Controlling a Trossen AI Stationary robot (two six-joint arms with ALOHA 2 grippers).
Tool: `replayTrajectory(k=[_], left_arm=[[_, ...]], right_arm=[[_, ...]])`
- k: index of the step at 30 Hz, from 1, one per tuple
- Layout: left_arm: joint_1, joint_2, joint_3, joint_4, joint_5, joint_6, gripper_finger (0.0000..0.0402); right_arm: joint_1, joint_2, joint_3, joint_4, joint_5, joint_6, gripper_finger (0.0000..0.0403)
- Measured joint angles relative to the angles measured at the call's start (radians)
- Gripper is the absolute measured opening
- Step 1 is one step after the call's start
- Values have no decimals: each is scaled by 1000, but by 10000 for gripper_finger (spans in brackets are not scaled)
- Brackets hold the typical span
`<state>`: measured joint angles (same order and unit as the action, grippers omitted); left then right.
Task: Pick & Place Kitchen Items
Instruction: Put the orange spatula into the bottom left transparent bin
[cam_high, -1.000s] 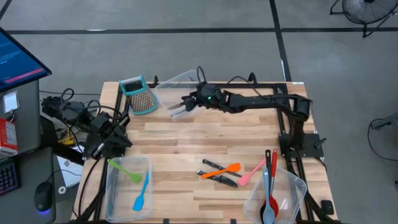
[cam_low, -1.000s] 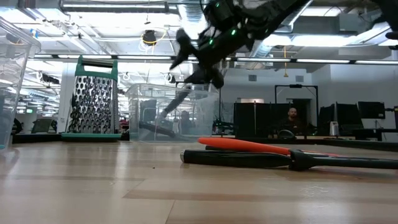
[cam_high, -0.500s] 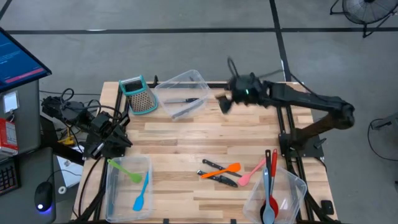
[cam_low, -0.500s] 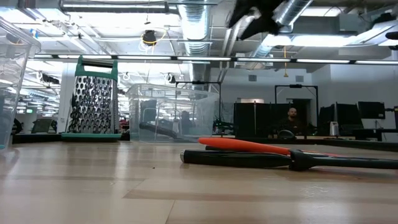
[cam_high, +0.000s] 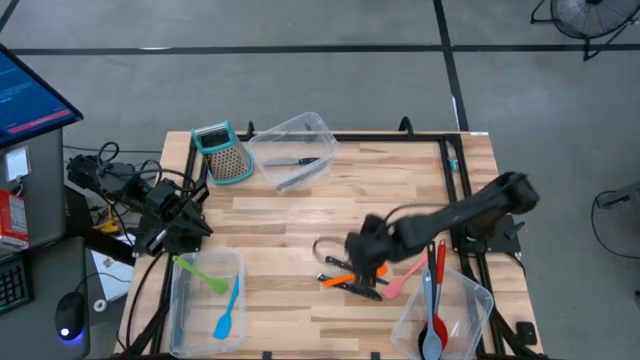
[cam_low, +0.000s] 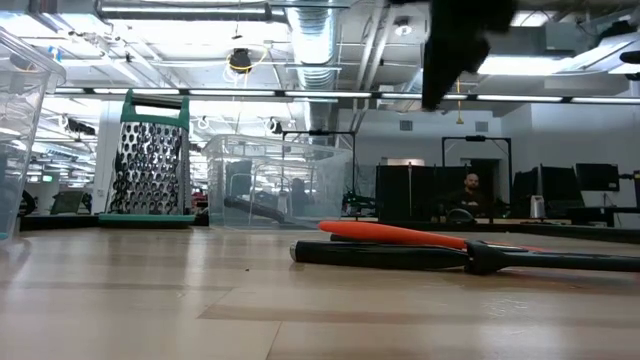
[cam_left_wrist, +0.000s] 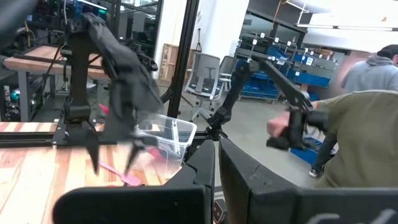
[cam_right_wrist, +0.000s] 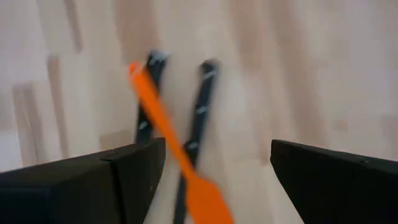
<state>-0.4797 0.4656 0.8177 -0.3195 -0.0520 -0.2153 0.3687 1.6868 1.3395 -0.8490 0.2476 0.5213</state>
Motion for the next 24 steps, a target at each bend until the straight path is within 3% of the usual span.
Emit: replayTrajectory(k=[7,16,24], left_arm=[[0,0,0,2,0,0,4],[0,0,0,5,0,0,4],[0,1,0,7,0,0,4]], right_arm=[[28,174,0,207,-141,-142,284],[-2,237,3,304,-142,-260,284],[-2,311,-5,295,-161,-262,284]])
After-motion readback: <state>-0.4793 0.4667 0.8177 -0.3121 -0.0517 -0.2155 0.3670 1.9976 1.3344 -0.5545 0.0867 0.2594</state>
